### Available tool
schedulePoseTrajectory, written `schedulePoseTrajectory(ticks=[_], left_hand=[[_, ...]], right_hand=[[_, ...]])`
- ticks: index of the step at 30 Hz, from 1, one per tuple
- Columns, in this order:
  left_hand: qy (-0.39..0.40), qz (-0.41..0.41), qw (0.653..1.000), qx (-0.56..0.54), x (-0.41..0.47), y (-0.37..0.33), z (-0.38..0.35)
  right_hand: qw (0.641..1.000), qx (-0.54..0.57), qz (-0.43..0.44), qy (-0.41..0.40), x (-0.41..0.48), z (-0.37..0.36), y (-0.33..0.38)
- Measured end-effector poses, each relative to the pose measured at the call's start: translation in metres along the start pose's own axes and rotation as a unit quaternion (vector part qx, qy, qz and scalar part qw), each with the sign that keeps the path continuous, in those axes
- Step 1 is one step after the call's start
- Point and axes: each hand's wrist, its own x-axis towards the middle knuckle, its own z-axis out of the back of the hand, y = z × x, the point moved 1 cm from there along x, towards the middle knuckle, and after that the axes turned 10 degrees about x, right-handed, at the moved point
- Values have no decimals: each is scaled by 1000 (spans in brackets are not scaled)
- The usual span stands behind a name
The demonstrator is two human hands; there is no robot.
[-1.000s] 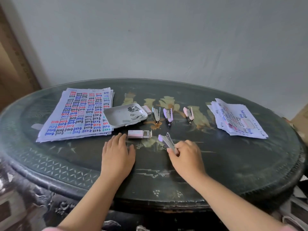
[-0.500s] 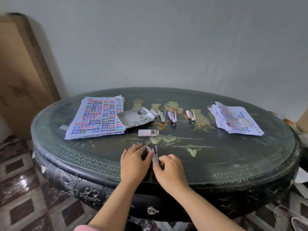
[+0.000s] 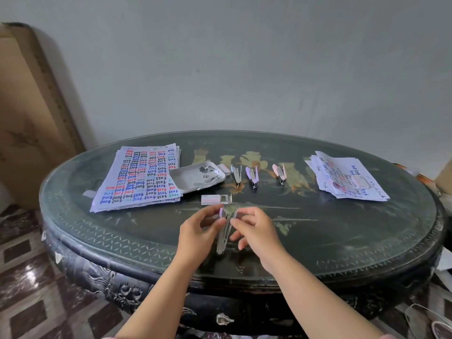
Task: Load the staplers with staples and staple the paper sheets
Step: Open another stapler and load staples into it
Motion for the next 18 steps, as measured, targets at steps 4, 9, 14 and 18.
schedulePoseTrajectory(ticks=[4, 9, 14, 18], left_hand=[[26, -26, 999, -30, 3, -12, -3], [19, -42, 999, -10, 3, -17, -7], [0, -43, 999, -16, -1, -22, -12], [-16, -48, 999, -12, -5, -21, -15]], right_hand=[[995, -58, 81, 3, -6, 3, 8], [972, -154, 176, -14, -8, 7, 7], [955, -187, 228, -29, -11, 7, 4], [949, -203, 228, -78, -9, 6, -4]])
